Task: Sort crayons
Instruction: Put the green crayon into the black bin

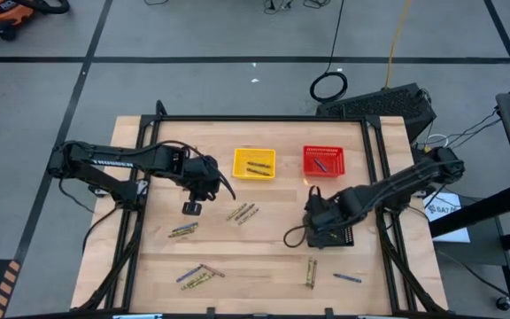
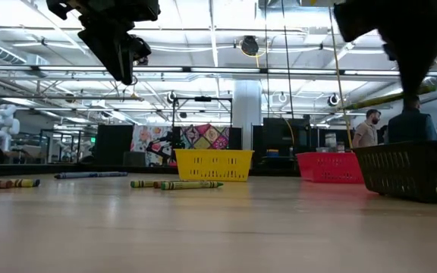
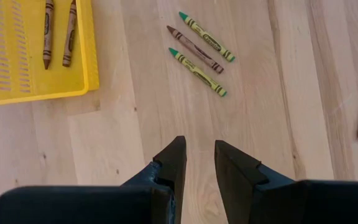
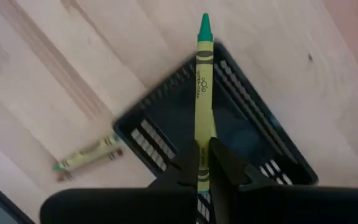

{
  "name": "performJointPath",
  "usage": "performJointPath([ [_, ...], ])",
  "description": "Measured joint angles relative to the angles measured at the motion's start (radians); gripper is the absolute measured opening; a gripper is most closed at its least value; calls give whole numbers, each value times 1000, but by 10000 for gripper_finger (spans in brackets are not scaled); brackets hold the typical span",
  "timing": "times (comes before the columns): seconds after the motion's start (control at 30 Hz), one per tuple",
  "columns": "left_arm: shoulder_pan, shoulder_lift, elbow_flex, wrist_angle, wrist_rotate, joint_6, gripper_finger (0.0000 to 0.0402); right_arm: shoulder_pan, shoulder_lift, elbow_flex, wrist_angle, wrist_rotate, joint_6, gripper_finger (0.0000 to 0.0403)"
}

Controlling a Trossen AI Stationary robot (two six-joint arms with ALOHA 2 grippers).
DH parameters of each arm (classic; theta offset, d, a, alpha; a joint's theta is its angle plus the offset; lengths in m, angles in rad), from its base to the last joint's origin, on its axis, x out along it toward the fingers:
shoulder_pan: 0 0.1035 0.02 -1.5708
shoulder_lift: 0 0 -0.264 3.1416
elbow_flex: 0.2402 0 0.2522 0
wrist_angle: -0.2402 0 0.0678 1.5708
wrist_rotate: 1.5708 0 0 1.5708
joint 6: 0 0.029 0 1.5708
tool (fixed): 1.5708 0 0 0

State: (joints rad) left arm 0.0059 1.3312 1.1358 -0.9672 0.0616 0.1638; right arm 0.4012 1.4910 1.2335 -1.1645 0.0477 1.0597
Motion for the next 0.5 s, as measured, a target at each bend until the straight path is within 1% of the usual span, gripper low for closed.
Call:
performJointPath([
  [0.27, 0, 0, 0, 0, 0, 0, 86, 76, 0, 0, -98, 0, 126, 0],
  [0.4, 0, 0, 0, 0, 0, 0, 86, 101, 0, -24, -82, -1, 169, 0],
  [0.5, 0, 0, 0, 0, 0, 0, 86, 116, 0, -55, -73, -28, 196, 0],
])
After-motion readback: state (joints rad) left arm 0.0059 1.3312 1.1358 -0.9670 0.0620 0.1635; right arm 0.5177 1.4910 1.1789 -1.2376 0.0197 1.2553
